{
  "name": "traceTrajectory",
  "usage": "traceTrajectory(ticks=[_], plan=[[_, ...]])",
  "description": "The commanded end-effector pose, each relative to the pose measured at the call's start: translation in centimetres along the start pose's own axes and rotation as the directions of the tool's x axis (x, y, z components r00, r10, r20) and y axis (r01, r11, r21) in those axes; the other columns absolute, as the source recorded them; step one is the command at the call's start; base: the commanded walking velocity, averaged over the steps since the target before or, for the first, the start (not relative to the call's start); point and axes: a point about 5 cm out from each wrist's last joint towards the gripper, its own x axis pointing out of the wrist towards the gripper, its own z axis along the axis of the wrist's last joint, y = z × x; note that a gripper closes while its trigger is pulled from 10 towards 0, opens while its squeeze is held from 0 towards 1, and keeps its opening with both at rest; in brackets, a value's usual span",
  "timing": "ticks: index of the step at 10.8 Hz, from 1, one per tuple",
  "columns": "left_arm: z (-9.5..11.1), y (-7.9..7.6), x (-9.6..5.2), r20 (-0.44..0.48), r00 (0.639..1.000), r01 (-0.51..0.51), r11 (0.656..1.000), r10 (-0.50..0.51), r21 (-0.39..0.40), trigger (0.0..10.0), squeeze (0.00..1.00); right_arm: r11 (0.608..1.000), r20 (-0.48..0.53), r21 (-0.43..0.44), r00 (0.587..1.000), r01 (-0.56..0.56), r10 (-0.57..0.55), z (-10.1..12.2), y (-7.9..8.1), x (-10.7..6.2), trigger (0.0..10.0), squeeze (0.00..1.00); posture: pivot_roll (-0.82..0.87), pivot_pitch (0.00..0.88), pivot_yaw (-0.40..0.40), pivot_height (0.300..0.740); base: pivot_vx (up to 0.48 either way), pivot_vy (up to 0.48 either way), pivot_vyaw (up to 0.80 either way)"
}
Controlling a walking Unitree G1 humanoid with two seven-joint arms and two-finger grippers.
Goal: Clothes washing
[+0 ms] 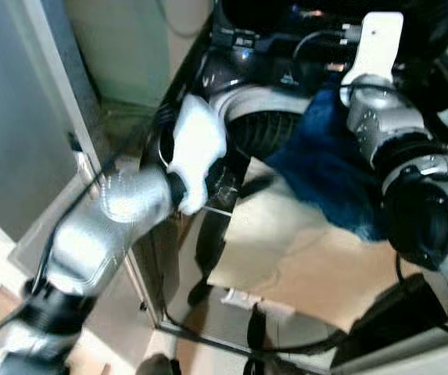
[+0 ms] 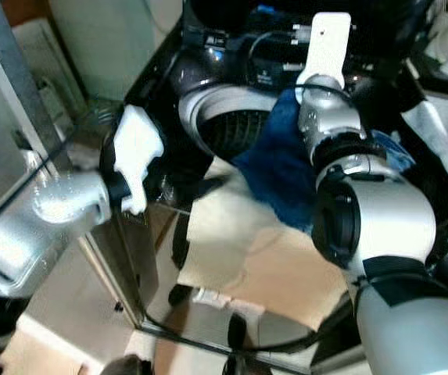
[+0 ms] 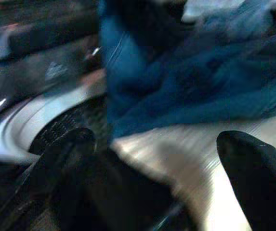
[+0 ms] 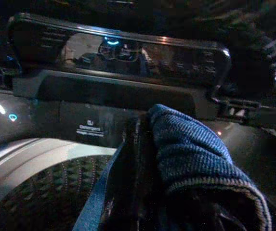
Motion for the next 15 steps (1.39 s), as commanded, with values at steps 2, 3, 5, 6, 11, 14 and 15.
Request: traceTrajectory(ticks=[2, 3, 5, 6, 11, 14, 15], plan=[[3.1, -0.9, 0.3, 0.158, 0.987, -0.034, 0.993, 0.016, 0.114, 10.0, 0.0, 0.999, 0.052, -0.032, 0.999, 0.016, -0.014, 0.6, -0.3, 0.0, 10.0, 0.05, 0.11, 0.0, -0.098, 0.74, 0.0, 0.0, 0.0], [4.7, -1.3, 0.3, 0.272, 0.962, -0.075, 0.987, 0.034, 0.141, 10.0, 0.0, 1.0, 0.053, -0.017, 0.999, 0.011, -0.01, 0.6, -0.3, 0.0, 10.0, 1.0, 0.11, 0.0, -0.101, 0.74, 0.0, 0.0, 0.0], [5.2, -1.5, 0.3, 0.359, 0.928, -0.166, 0.971, 0.096, 0.17, 10.0, 0.0, 1.0, 0.071, -0.009, 0.997, -0.025, 0.026, 0.9, 0.0, 0.0, 10.0, 1.0, 0.11, 0.0, -0.107, 0.74, 0.0, 0.0, 0.0], [5.2, -1.5, 0.4, 0.361, 0.927, -0.168, 0.972, 0.099, 0.165, 10.0, 0.0, 0.994, 0.098, 0.106, 0.995, -0.034, 0.023, 1.6, -0.1, 0.0, 10.0, 1.0, 0.11, 0.0, -0.111, 0.74, 0.0, 0.0, 0.0], [4.4, -1.7, 0.9, 0.372, 0.921, -0.172, 0.978, 0.115, 0.122, 10.0, 0.0, 0.878, 0.136, 0.475, 0.991, -0.059, -0.008, 3.7, -1.4, 0.2, 10.0, 1.0, 0.09, 0.0, -0.101, 0.74, 0.0, 0.0, 0.0], [3.7, -2.1, 1.2, 0.354, 0.93, -0.148, 0.983, 0.101, 0.109, 10.0, 0.0, 0.883, 0.318, 0.454, 0.947, -0.121, -0.033, 8.5, -2.3, -0.2, 10.0, 1.0, 0.08, 0.0, -0.097, 0.74, 0.0, 0.0, 0.0], [3.6, -2.1, 1.3, 0.352, 0.93, -0.147, 0.984, 0.102, 0.104, 10.0, 0.0, 0.886, 0.383, 0.438, 0.923, -0.151, -0.032, 10.4, -2.3, -0.6, 10.0, 1.0, 0.08, 0.0, -0.098, 0.74, 0.0, 0.0, 0.0]])
